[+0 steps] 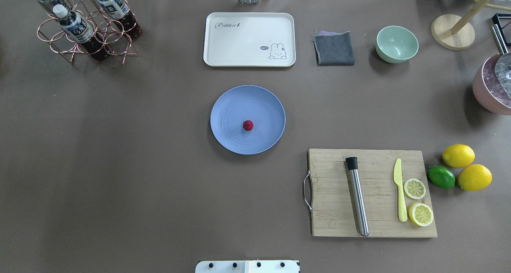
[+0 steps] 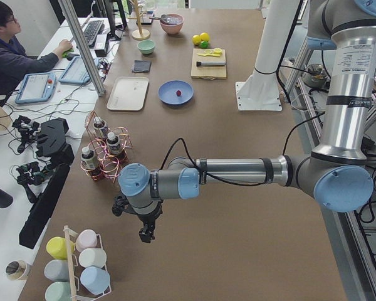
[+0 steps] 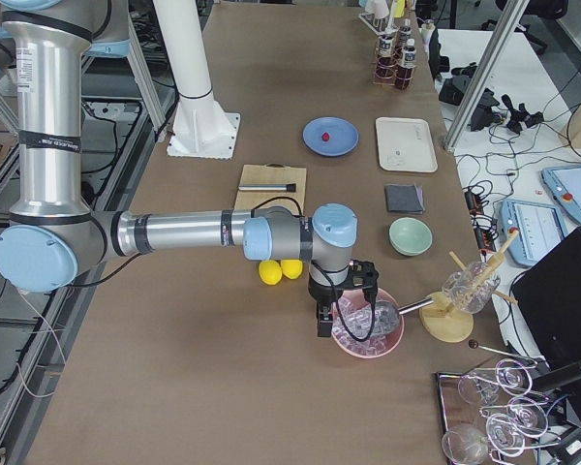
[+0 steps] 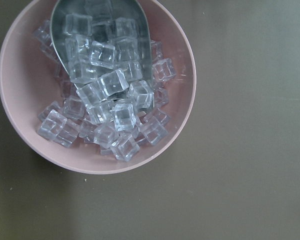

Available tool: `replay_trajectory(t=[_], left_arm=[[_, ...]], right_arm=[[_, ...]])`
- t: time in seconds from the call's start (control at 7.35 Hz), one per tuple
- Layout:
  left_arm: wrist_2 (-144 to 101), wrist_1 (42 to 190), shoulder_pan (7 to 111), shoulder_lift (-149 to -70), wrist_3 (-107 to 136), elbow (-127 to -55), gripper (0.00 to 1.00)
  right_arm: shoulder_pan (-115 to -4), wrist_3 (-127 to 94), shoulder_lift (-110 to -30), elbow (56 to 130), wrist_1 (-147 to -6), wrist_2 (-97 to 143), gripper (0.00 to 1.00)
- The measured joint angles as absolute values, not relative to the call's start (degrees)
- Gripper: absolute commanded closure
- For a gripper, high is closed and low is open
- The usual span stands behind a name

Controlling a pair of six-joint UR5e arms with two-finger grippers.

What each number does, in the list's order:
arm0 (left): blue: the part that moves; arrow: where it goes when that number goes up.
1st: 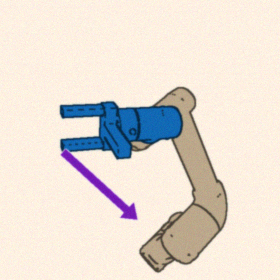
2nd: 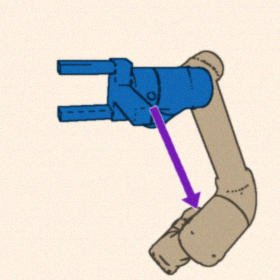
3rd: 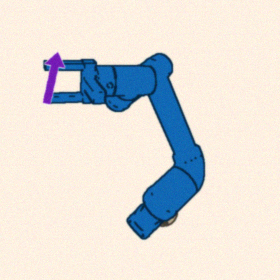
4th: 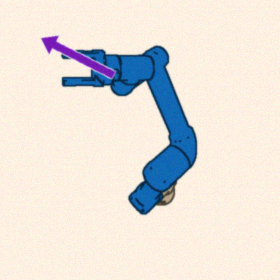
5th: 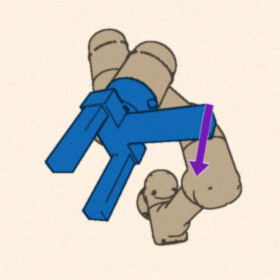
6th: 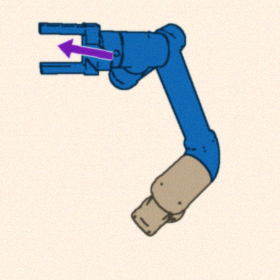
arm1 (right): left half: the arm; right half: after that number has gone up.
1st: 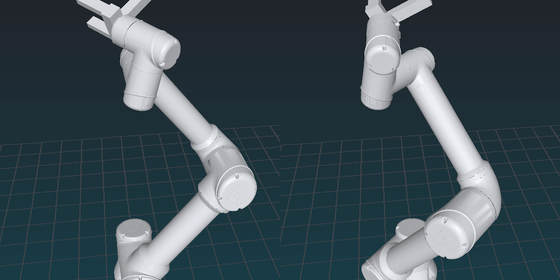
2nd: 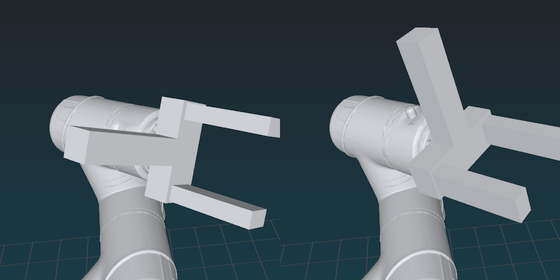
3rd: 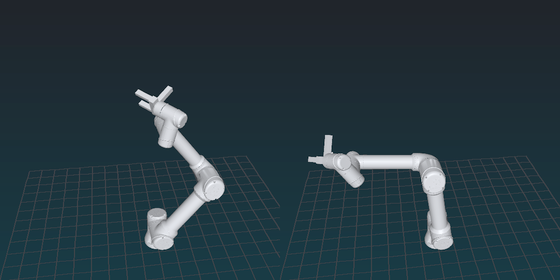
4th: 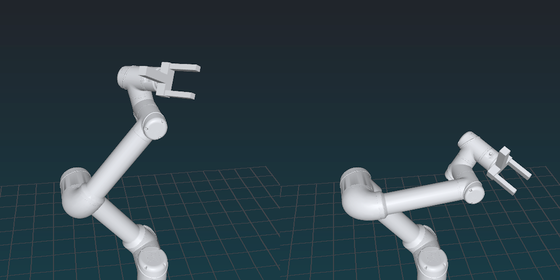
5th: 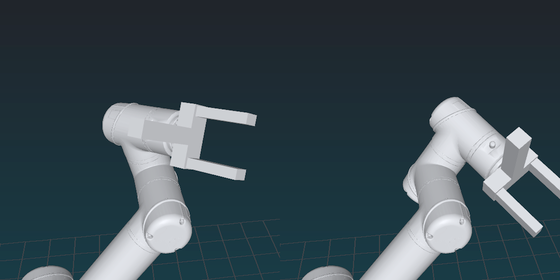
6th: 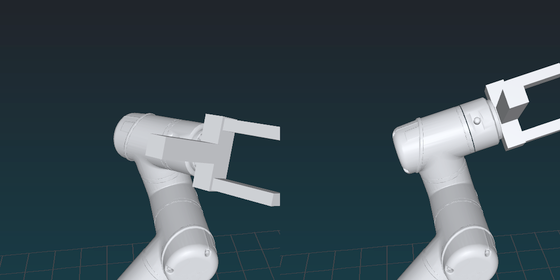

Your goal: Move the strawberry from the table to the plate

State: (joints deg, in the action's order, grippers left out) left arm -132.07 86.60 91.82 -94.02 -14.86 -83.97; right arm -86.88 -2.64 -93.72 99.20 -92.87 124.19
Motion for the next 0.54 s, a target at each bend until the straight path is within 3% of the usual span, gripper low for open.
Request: replay_trajectory(t=[0.54], left_arm=[[-131.80, 86.54, 91.76, -92.63, -14.85, -83.22, 0.02]], right_arm=[[-86.84, -2.78, -93.06, 99.53, -92.75, 126.11, 0.00]])
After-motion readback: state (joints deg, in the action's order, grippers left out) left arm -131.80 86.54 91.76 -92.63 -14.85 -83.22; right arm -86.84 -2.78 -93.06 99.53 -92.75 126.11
